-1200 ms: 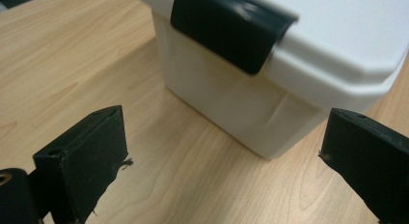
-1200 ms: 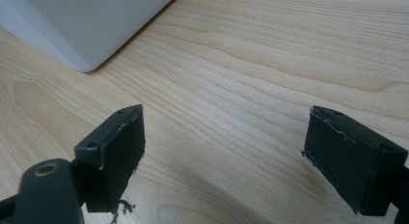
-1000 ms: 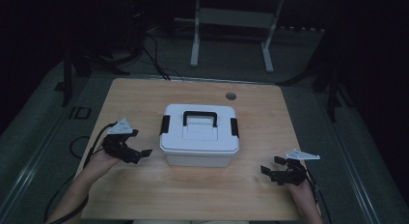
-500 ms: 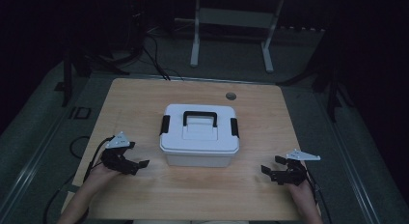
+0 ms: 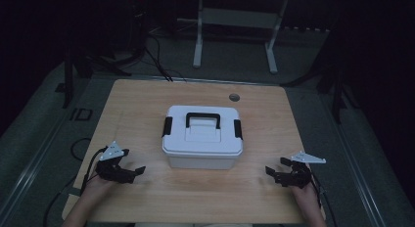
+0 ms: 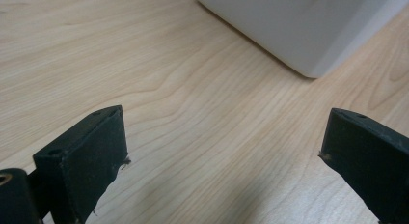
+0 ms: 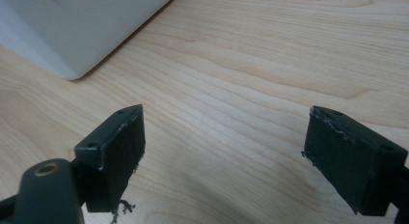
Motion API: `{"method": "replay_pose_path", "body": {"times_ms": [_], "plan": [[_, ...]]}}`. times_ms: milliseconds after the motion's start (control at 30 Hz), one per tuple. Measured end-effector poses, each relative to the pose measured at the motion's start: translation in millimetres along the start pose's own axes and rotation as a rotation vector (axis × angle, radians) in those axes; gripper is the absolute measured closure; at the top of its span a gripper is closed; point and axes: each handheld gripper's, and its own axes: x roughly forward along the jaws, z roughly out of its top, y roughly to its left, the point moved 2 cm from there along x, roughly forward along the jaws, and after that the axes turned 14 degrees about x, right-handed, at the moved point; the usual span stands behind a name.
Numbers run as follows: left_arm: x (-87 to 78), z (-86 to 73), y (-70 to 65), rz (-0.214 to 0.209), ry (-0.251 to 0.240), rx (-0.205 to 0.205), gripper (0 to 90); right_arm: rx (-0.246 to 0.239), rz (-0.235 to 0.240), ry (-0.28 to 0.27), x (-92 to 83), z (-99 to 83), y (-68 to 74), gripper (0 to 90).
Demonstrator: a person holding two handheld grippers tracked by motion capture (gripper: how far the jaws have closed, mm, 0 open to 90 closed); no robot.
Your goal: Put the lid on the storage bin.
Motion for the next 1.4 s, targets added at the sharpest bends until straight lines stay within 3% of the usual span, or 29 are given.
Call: {"method": "replay_pose_path", "body": {"times_ms": [167,233,500,633,733,1033,1200,1400], "plan": [[-6.0,-4.9,-0.7,0.053,0.006,-0.012,2.1,0.004,-0.015,-0.017,-1.3,-0.3,-0.7,14.2],[-9.9,-9.6,-1.2,0.107,0.024,-0.018,2.1,0.001,-0.030,-0.028,-1.6,-0.7,-1.2,13.9],[-7.7,-15.2,-1.1,0.149,0.033,-0.044,2.1,0.020,-0.092,-0.048,-0.6,-1.4,-3.0,14.2],[-8.8,-15.1,-1.7,0.191,0.027,-0.062,2.1,0.025,-0.119,-0.062,-0.9,-2.5,-4.2,14.1],[-9.8,-15.9,-1.7,0.261,0.041,-0.076,2.1,0.027,-0.141,-0.068,-0.9,-3.1,-5.5,13.9],[-13.7,-23.2,3.2,0.357,0.049,-0.126,2.1,0.029,-0.172,-0.086,-0.9,-2.6,-5.3,13.9],[-16.2,-26.6,5.5,0.436,0.077,-0.132,2.1,0.036,-0.187,-0.099,-0.7,-1.8,-5.9,13.9],[-17.5,-32.1,9.8,0.464,0.075,-0.174,2.1,0.042,-0.218,-0.111,-0.6,-0.2,-8.6,13.9]]}}
